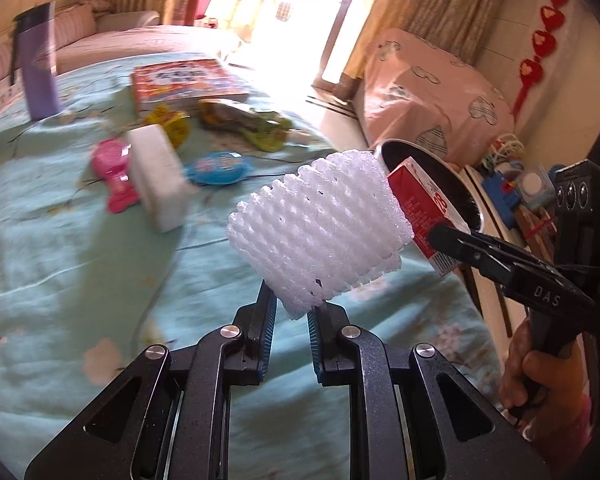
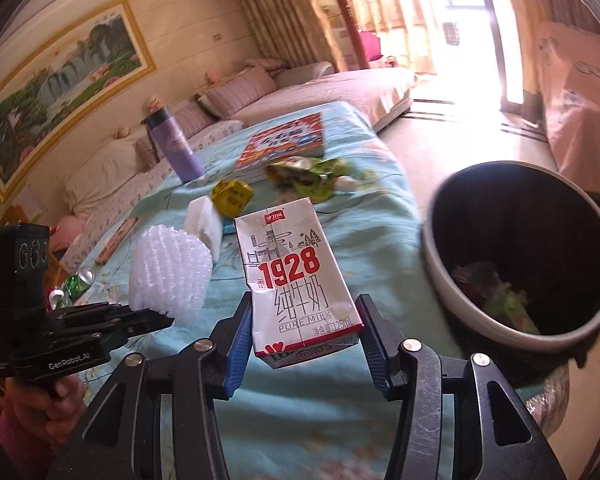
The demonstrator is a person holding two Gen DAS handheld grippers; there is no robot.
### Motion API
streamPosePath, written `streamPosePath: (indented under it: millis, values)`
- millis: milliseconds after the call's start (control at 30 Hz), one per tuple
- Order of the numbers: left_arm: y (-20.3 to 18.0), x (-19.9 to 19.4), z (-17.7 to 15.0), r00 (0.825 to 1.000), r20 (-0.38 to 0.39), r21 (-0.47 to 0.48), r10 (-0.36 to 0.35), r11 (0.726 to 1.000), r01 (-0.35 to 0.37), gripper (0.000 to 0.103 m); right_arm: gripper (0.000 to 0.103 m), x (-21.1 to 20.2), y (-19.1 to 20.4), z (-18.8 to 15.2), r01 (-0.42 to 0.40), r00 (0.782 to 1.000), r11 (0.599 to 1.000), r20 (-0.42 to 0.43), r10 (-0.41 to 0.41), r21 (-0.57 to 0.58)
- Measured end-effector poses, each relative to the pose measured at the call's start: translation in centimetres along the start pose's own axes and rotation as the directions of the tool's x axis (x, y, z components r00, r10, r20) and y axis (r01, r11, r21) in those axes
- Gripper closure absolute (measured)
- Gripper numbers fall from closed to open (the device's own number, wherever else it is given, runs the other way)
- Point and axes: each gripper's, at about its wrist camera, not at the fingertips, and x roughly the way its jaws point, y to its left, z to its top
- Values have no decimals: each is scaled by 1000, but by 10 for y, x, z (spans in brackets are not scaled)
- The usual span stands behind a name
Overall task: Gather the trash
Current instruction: 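Carry milk carton and foam net over the bin and open both tools to drop them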
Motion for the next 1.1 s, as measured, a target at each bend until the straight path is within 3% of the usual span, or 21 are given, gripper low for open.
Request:
streamPosePath:
  millis: [333, 1100]
  values:
    - [-59, 29, 21, 999, -30, 96, -42, 994, 45, 89, 53, -38, -53, -2, 90, 993, 989, 63, -98, 117]
    - [-124, 82, 70, 996, -77, 202, -39, 978, 54, 89, 53, -54, -110, 14, 173, 976, 967, 99, -194, 187]
